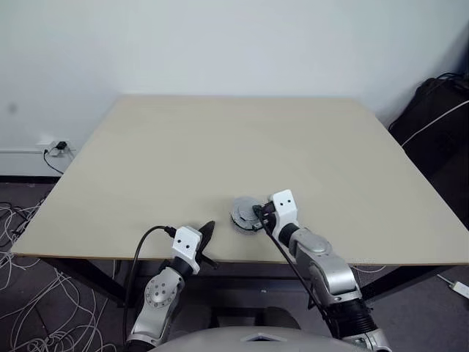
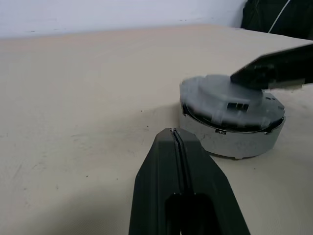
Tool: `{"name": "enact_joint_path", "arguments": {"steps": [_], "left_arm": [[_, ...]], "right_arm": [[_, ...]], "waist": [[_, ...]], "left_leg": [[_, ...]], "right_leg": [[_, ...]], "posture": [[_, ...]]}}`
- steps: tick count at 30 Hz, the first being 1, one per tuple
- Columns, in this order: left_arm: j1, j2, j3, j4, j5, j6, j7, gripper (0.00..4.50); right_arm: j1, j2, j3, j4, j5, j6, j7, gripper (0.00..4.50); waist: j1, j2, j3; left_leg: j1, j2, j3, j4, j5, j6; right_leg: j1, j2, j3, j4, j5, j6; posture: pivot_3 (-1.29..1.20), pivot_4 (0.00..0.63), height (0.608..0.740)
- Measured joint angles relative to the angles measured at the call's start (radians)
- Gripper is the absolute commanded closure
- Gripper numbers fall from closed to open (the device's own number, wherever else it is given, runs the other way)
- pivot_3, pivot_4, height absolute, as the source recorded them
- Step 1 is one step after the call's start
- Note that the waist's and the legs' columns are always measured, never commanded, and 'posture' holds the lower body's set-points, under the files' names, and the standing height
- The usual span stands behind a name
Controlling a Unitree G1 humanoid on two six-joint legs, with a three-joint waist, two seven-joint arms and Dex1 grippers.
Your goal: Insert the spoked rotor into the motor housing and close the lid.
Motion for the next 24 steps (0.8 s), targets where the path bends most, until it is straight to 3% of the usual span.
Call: {"name": "enact_joint_path", "arguments": {"steps": [15,24], "left_arm": [[0.017,0.009,0.006,0.0,0.0,-0.001,-0.003,4.5],[0.043,0.01,0.007,-0.004,0.0,-0.002,0.007,4.5]], "right_arm": [[0.034,-0.019,0.032,-0.025,-0.017,-0.021,0.048,4.47],[0.008,-0.094,-0.033,-0.027,0.006,-0.066,0.113,1.61]], "waist": [[-0.001,0.001,-0.004],[0.0,0.001,-0.003]], "left_leg": [[0.001,0.0,0.0,0.0,0.0,0.0],[0.001,0.0,0.0,0.0,0.0,0.0]], "right_leg": [[0.001,0.0,0.0,0.0,0.0,0.0],[0.001,0.0,0.0,0.0,0.0,0.0]], "posture": [[0.0,0.0,0.74],[0.0,0.0,0.74]]}}
